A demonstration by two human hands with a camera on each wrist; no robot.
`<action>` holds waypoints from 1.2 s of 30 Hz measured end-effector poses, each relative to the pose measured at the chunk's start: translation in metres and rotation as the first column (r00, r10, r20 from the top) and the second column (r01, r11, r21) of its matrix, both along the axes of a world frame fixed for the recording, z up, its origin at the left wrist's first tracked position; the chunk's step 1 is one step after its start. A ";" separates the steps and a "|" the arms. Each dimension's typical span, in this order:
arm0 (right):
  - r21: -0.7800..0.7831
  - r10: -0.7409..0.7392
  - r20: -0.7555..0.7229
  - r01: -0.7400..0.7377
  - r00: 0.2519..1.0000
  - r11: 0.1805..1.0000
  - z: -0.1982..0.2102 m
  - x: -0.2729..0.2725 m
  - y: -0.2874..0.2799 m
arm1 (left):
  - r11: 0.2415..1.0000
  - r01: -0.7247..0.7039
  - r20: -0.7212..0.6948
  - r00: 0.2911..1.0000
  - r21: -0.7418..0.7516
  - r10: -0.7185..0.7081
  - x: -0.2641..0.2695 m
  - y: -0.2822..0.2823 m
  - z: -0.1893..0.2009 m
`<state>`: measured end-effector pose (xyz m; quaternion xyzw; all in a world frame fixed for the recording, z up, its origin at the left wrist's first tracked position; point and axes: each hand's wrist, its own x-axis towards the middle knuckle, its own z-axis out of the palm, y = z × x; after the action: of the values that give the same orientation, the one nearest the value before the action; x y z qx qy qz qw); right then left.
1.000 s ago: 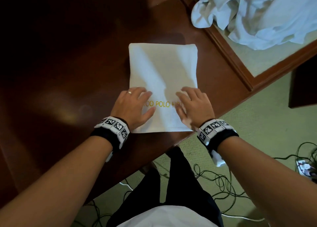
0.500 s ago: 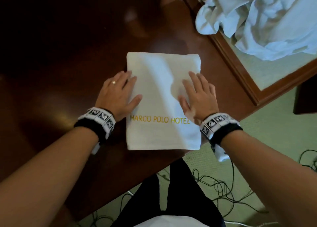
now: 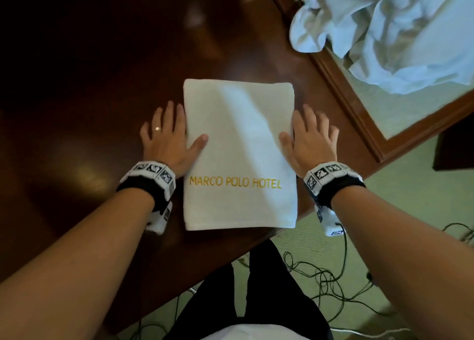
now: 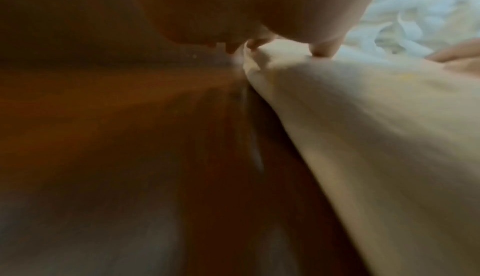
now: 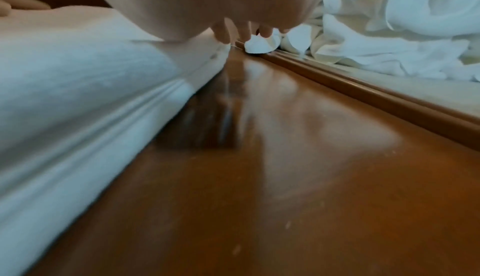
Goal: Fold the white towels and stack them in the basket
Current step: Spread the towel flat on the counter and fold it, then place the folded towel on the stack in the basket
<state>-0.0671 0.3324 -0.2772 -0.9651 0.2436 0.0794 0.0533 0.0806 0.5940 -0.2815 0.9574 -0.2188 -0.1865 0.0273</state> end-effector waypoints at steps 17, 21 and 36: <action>0.664 -0.603 -0.145 0.529 0.784 0.528 0.014 -0.074 0.082 | 0.858 -0.431 -0.439 0.852 -0.278 0.286 -0.104 0.011 0.041; 0.667 -0.644 -0.078 0.520 0.761 0.534 0.057 -0.074 0.071 | 0.812 -0.362 -0.365 0.909 -0.457 0.199 -0.104 -0.007 0.079; 0.629 -0.725 0.352 0.424 0.592 0.651 0.229 -0.152 -0.120 | 0.598 0.044 -0.082 0.980 -0.800 -0.181 -0.140 -0.228 0.234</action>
<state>-0.2187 0.2127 -0.0480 -0.7560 0.4965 -0.1816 0.3860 -0.0593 0.3657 -0.0472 0.8122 -0.3360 -0.1448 0.4544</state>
